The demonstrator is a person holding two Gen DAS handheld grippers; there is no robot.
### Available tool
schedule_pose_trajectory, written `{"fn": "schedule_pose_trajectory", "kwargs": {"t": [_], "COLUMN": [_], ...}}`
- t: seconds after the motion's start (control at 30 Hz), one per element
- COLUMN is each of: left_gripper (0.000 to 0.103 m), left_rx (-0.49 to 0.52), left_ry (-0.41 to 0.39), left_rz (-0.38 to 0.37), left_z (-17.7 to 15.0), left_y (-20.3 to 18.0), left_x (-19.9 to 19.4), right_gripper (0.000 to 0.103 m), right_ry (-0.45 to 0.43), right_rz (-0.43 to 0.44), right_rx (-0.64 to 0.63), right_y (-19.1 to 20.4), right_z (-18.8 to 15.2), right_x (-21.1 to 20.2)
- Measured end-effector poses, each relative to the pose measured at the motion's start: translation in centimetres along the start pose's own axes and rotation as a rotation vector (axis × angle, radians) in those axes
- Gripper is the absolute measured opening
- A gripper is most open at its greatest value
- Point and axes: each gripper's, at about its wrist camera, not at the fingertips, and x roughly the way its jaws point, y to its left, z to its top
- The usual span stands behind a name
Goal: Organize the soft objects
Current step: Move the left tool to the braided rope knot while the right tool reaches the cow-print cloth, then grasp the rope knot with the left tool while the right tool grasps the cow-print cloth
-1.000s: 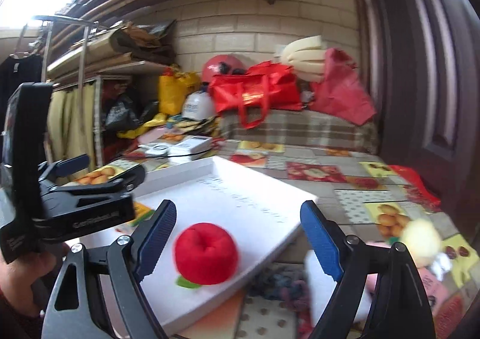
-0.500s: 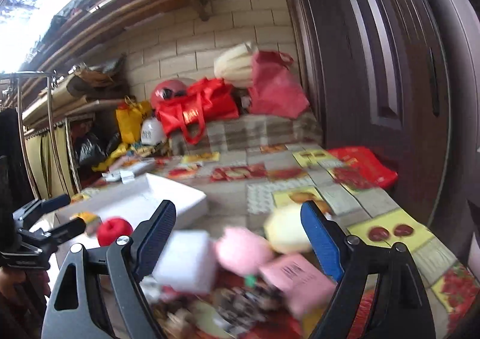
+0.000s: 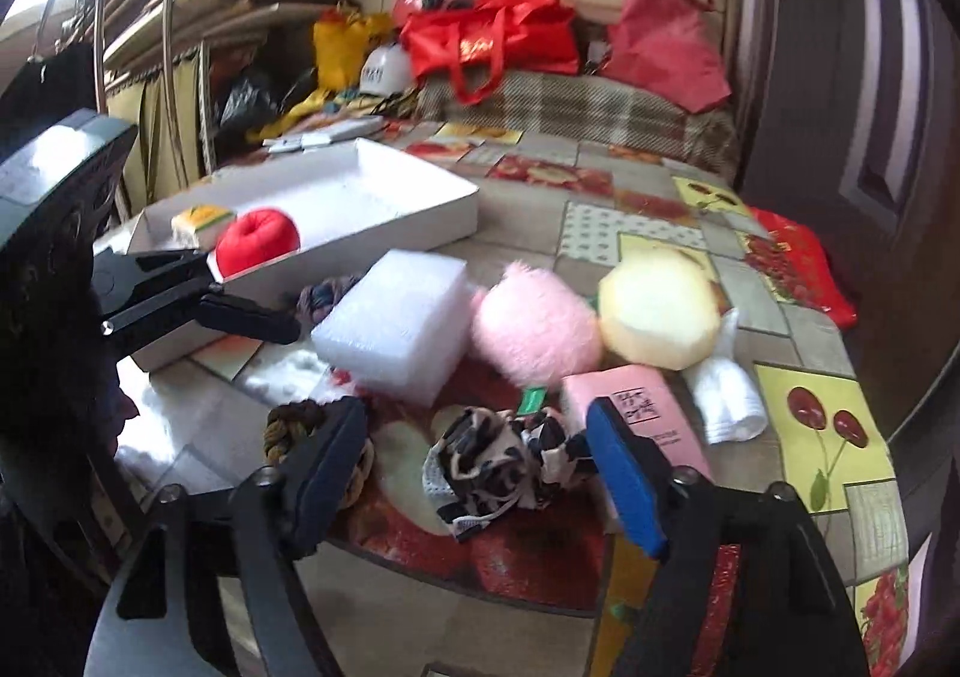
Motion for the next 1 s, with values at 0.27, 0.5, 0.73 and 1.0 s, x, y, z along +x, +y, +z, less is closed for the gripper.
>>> {"fn": "schedule_pose_trajectory", "kwargs": {"t": [0.27,0.5,0.73,1.0], "left_gripper": [0.071,0.064,0.064,0.064], "left_rx": [-0.05,-0.057,-0.055,-0.056], "left_ry": [0.079,0.085,0.086,0.086], "left_rz": [-0.046,-0.063,-0.062,-0.062], "left_z": [-0.4,-0.1,-0.1,-0.1], "left_y": [0.9,1.3,1.3,1.2], "left_x": [1.4,1.7,1.7,1.7], "right_gripper": [0.06,0.055,0.056,0.056], "right_ry": [0.133,0.183,0.188,0.176], "right_rz": [0.069,0.08,0.103,0.105], "right_rx": [0.021,0.05,0.123,0.152], "right_y": [-0.8,-1.5,-2.4,-2.4], "right_z": [0.0,-0.1,0.5,1.5], "right_x": [2.6,3.5,4.1,5.1]}}
